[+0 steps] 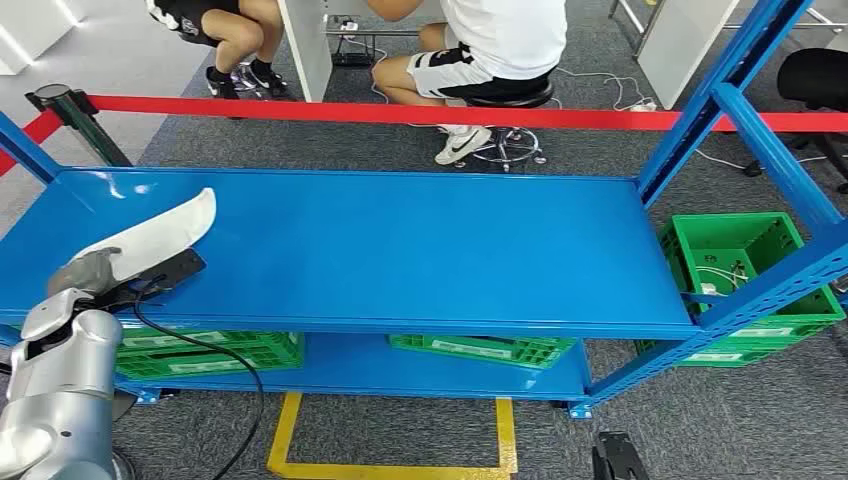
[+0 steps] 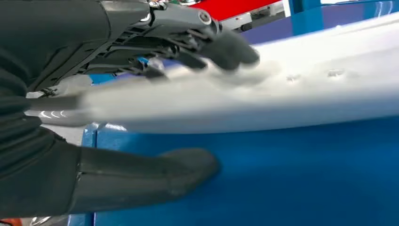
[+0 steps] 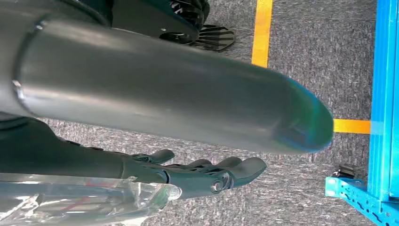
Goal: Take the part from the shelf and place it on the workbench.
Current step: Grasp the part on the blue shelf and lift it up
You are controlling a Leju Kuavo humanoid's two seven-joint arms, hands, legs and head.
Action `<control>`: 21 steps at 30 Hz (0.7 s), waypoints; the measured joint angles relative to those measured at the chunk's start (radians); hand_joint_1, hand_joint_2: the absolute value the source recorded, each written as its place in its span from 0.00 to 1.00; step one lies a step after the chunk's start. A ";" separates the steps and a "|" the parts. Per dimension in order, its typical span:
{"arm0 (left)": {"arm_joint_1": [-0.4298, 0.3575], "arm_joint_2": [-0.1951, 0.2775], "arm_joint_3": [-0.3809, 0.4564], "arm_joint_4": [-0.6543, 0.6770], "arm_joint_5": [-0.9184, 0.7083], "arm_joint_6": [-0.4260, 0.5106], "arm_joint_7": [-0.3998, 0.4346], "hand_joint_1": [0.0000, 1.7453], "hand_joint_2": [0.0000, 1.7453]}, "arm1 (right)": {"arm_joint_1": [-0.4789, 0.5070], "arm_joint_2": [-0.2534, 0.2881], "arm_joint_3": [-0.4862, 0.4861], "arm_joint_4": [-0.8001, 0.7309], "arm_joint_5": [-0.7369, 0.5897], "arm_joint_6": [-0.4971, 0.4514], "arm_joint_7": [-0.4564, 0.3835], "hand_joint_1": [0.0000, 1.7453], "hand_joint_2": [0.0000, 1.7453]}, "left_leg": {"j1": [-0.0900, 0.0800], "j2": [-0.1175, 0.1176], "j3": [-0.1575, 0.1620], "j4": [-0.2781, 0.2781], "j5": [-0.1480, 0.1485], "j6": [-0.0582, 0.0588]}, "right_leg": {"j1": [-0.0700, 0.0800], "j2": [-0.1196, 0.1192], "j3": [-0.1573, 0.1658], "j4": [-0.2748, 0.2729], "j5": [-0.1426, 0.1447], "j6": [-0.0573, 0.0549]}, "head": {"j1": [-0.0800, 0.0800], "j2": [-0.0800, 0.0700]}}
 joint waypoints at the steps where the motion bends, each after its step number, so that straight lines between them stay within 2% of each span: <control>1: 0.000 -0.001 0.002 0.000 -0.001 0.002 -0.006 1.00 1.00 | 0.000 0.000 0.000 0.000 0.000 -0.001 0.000 0.00 0.00 | 0.000 0.000 0.000 0.000 0.000 0.000 | 0.000 0.000 0.000 0.000 0.000 0.000 | 0.000 0.000; 14: 0.011 -0.021 0.015 -0.060 0.051 0.052 -0.130 1.00 1.00 | 0.001 0.000 -0.001 0.002 0.013 -0.006 -0.005 0.00 0.00 | 0.000 0.000 0.000 0.000 0.000 0.000 | 0.000 0.000 0.000 0.000 0.000 0.000 | 0.000 0.000; 21: 0.080 -0.044 -0.014 -0.190 0.135 0.073 -0.208 1.00 1.00 | 0.003 0.000 -0.002 0.003 0.014 -0.007 -0.013 0.00 0.00 | 0.000 0.000 0.000 0.000 0.000 0.000 | 0.000 0.000 0.000 0.000 0.000 0.000 | 0.000 0.000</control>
